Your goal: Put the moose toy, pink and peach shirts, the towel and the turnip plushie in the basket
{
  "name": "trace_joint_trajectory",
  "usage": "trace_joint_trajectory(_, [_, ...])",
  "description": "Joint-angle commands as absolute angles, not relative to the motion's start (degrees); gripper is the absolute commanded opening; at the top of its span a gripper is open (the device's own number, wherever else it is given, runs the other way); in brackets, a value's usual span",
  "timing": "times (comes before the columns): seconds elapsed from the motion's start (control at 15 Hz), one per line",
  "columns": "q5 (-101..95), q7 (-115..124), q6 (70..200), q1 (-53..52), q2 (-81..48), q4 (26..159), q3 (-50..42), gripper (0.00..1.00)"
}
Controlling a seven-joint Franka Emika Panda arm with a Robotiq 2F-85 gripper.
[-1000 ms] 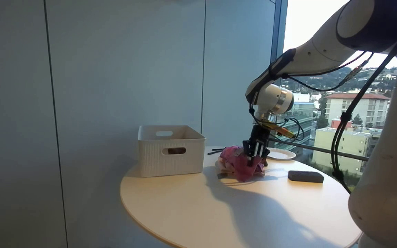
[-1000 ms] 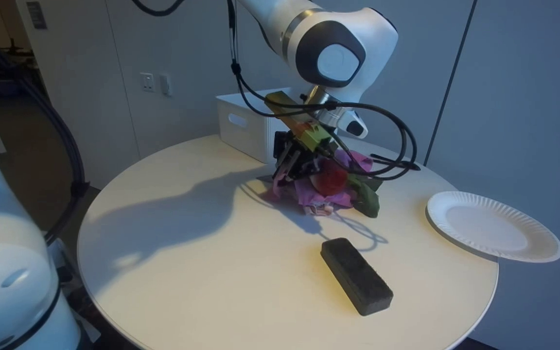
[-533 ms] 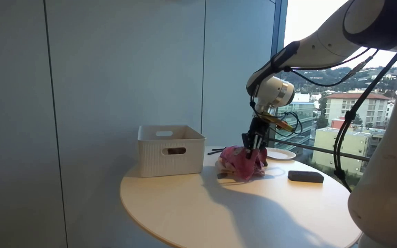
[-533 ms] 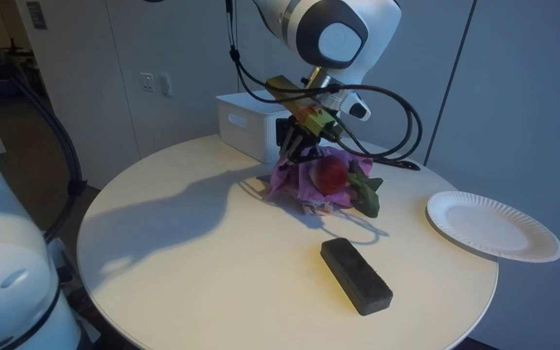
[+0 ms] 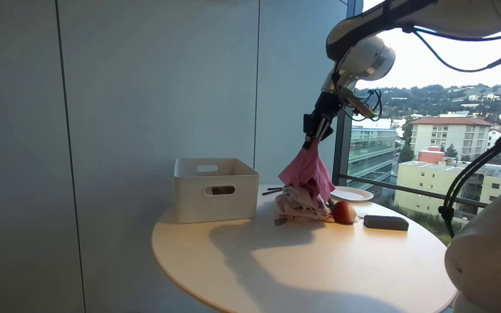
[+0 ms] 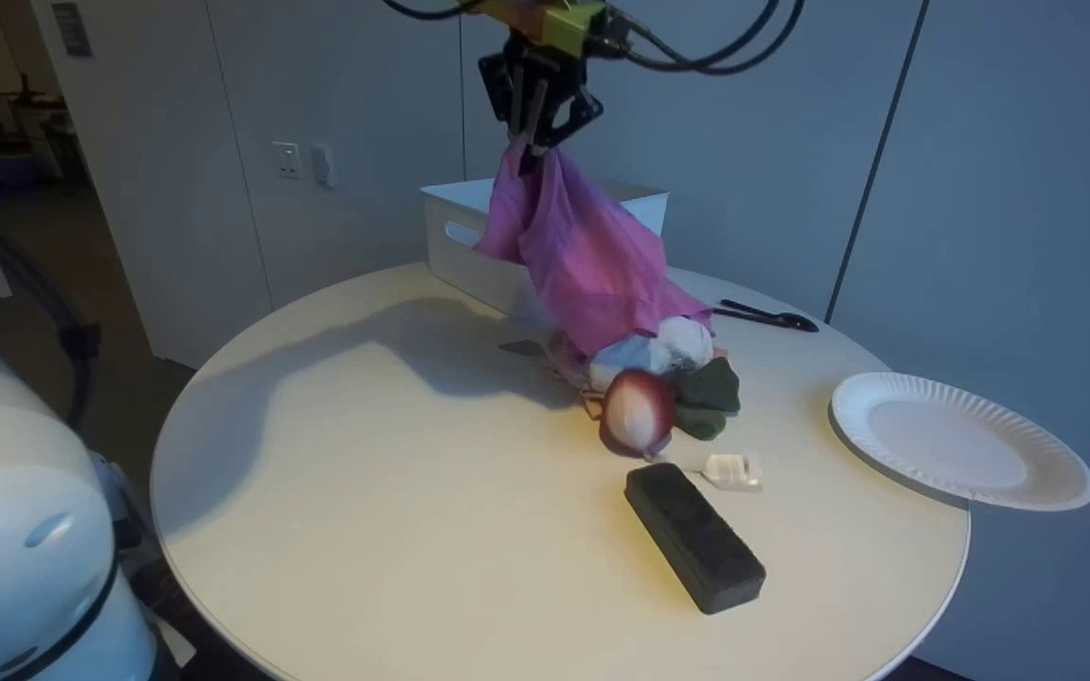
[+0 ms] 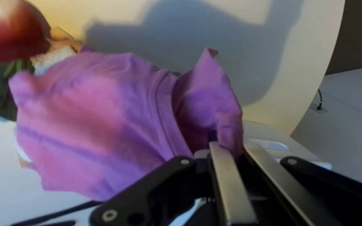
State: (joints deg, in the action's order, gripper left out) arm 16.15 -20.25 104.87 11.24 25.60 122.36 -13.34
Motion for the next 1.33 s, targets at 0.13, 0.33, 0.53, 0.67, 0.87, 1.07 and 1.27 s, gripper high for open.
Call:
trace_joint_trajectory(0.13, [11.97,-19.67,111.14,4.93,29.23,117.96,-7.78,0.10])
trace_joint_trajectory(0.33, [7.71,-19.27,118.01,1.41,23.19,112.02,-3.83,0.11])
trace_joint_trajectory(0.53, [1.98,-20.29,124.46,-0.67,15.60,104.57,-1.36,0.11])
trace_joint_trajectory(0.67, [-1.59,-21.86,126.67,-0.51,10.90,99.04,0.33,0.10])
trace_joint_trajectory(0.87, [-7.40,-22.91,131.87,-1.84,6.05,94.83,1.36,0.11])
trace_joint_trajectory(1.07, [-12.94,-24.58,137.16,-2.60,1.91,92.04,2.55,0.11])
trace_joint_trajectory(1.27, [-17.89,-26.58,136.63,-4.15,1.75,88.77,4.33,0.10])
